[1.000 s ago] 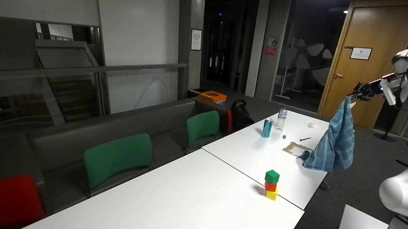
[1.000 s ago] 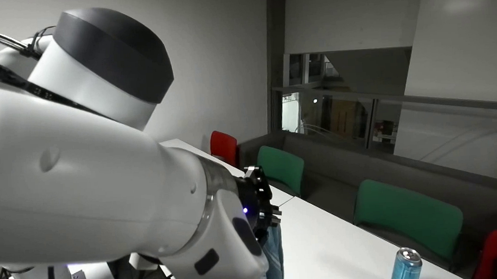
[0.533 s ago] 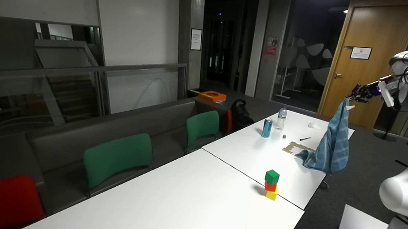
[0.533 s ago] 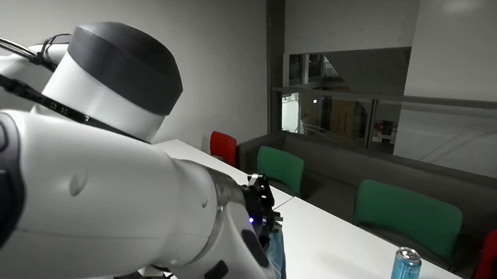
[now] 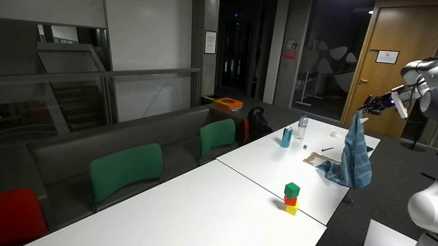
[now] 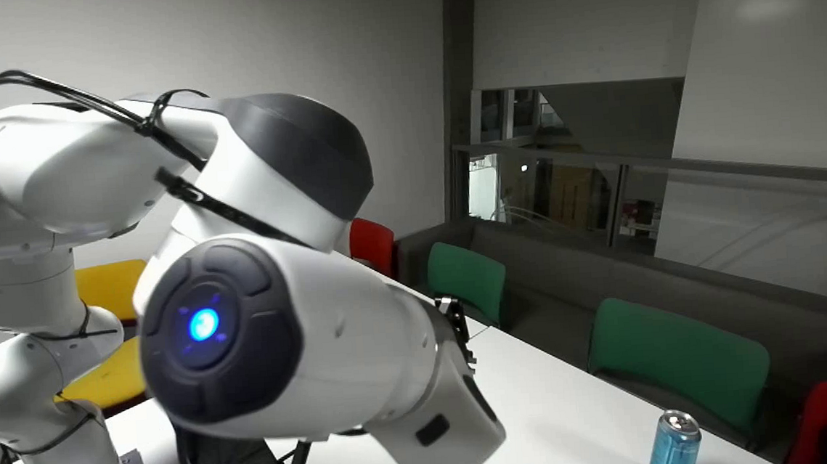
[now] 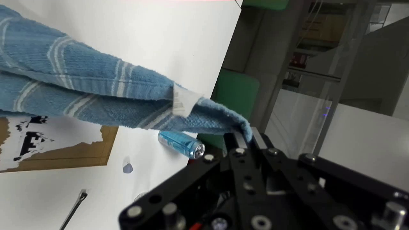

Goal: Unfold the cloth on the table

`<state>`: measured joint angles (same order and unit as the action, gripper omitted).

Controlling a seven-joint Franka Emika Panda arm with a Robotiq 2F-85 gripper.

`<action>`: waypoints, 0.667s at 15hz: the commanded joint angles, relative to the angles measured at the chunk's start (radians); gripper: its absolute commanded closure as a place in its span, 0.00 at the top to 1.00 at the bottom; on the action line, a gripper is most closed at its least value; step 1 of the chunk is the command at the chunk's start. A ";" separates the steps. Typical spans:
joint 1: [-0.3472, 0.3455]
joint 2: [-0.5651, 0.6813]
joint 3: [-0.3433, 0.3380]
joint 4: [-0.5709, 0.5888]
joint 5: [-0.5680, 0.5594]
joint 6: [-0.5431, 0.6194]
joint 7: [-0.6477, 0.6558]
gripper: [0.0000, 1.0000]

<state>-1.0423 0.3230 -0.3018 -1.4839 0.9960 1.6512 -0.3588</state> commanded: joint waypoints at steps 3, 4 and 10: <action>0.118 -0.058 0.014 -0.057 -0.084 0.027 0.017 0.02; 0.136 -0.060 0.013 -0.057 -0.090 0.026 0.022 0.02; 0.222 -0.097 0.008 -0.073 -0.114 0.025 0.053 0.02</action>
<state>-0.8599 0.2949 -0.2902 -1.4959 0.9039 1.6537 -0.3343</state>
